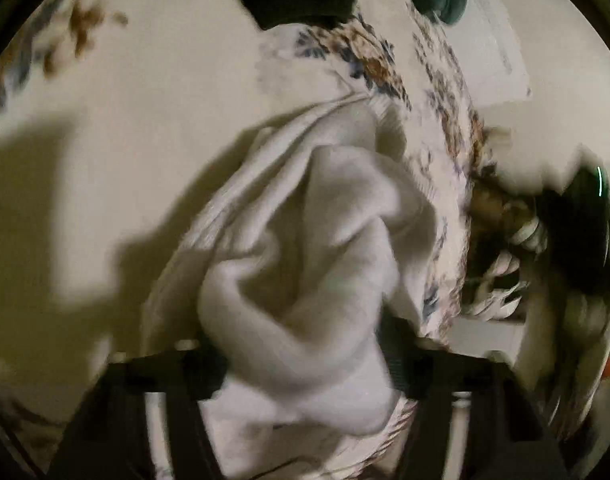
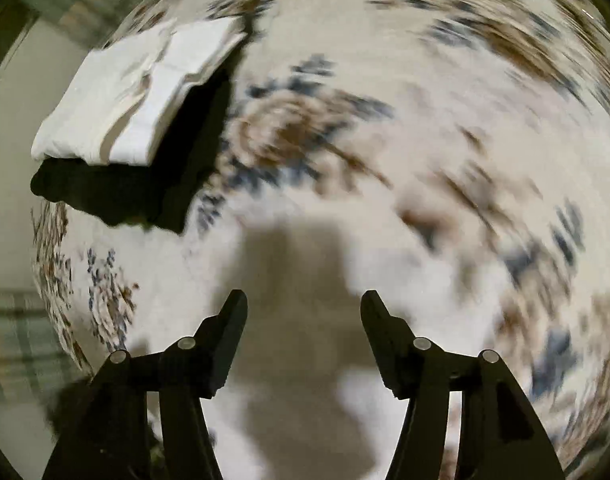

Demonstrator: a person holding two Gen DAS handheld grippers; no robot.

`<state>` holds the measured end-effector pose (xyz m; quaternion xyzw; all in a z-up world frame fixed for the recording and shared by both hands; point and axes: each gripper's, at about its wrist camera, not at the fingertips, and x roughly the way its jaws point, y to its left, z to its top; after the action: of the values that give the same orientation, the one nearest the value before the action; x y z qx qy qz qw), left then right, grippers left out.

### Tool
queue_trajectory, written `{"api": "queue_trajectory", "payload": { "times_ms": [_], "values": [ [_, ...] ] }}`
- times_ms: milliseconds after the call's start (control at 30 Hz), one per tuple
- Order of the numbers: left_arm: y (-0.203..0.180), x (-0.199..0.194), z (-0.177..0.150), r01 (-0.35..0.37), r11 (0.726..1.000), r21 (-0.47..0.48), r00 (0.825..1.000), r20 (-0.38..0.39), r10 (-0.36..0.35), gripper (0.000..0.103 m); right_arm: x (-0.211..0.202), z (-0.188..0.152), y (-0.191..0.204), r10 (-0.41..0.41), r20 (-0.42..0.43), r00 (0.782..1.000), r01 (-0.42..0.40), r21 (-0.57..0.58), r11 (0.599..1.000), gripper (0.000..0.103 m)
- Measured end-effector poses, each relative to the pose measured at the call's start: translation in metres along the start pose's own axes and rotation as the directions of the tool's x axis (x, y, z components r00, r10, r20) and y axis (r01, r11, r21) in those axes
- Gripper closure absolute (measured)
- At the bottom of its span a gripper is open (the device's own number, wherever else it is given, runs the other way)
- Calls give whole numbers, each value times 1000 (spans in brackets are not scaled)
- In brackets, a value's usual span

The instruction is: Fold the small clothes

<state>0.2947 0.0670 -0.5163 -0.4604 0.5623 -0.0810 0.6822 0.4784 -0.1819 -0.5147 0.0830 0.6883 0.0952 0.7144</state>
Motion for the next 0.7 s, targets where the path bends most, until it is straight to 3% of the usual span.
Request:
{"api": "queue_trajectory", "payload": {
  "times_ms": [200,367,467,533,567,600,700],
  "values": [
    [6,-26,-30,20,1000,-23,998,66,-18,81,7,-81,-60,77,-58,995,-64,204,977,41],
    [26,-16,-34,-13,996,-87,1000,26,15,79,10,-89,-69,96,-30,995,-87,222,971,41],
    [20,-24,-26,-4,996,-86,1000,-2,4,67,2,-84,-73,85,-4,996,-82,210,974,41],
    [11,-37,-25,-17,998,-53,1000,-13,16,46,0,-86,-81,91,9,996,-91,222,971,32],
    [6,-45,-25,-29,999,-31,1000,-12,29,29,1,-91,-86,112,13,994,-112,235,966,27],
    [3,-54,-25,-26,1000,-14,1000,0,26,27,3,-96,-92,140,15,990,-139,252,958,20],
    [-2,-64,-15,-30,999,29,999,32,29,24,20,-125,-111,265,7,964,-251,339,907,15]
  ]
}}
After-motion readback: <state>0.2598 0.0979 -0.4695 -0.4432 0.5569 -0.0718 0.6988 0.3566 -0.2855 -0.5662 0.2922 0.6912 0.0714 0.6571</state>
